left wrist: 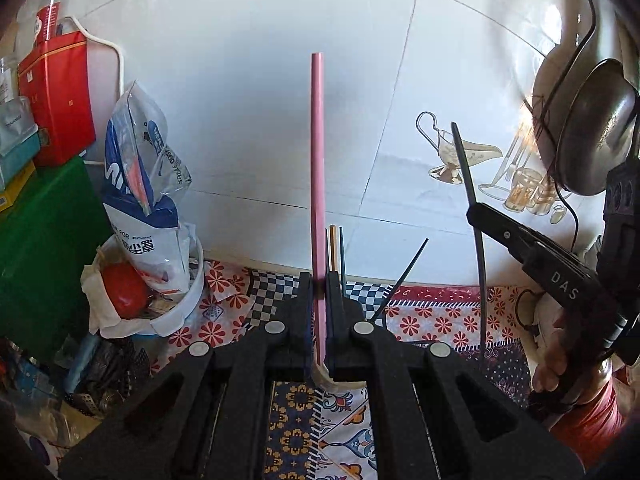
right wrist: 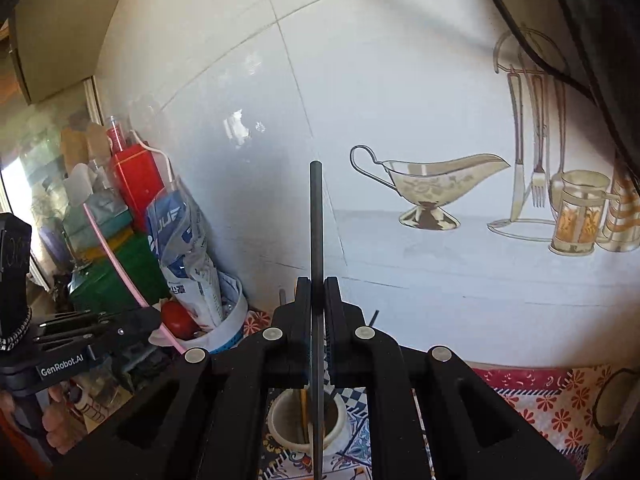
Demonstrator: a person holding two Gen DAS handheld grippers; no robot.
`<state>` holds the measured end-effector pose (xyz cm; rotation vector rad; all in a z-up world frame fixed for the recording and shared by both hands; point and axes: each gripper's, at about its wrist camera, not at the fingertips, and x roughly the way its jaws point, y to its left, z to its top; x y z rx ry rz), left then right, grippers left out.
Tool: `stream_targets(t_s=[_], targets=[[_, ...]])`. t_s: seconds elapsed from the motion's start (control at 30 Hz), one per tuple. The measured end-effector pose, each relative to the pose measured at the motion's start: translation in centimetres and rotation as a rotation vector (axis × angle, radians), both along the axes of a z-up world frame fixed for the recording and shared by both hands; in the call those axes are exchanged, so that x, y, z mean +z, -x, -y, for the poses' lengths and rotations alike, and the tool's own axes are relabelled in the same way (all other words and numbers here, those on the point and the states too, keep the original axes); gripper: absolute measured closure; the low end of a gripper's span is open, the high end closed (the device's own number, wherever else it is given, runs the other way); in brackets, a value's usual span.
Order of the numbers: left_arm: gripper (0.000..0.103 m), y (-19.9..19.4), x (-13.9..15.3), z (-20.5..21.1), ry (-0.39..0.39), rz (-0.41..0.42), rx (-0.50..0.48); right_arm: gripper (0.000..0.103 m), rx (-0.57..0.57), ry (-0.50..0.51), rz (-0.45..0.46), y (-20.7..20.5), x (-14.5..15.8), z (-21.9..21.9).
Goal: Organize utensils
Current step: 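Lower the pink stick into the cup with the left tool while the right tool lowers the dark stick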
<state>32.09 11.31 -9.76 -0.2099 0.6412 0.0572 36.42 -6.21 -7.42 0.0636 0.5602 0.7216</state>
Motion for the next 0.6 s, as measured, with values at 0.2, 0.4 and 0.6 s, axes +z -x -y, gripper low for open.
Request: stream_targets(t_s=[0.2, 0.4, 0.6], targets=[[0.099, -1.1, -0.8, 0.3, 0.014, -0.012, -0.019, 0.098, 0.031, -0.02, 0.041, -1.2, 1.2, -1.1], [0.099, -2.0, -1.6, 0.6, 0.023, -0.029, -0.032, 0.098, 0.051, -0.034, 0.109, -1.5, 1.8, -2.0], [0.099, -2.8, -2.6, 0.9, 0.03, -0.058, -0.054, 0.098, 0.127, -0.023, 0.143, -1.9, 0.5, -3.5]])
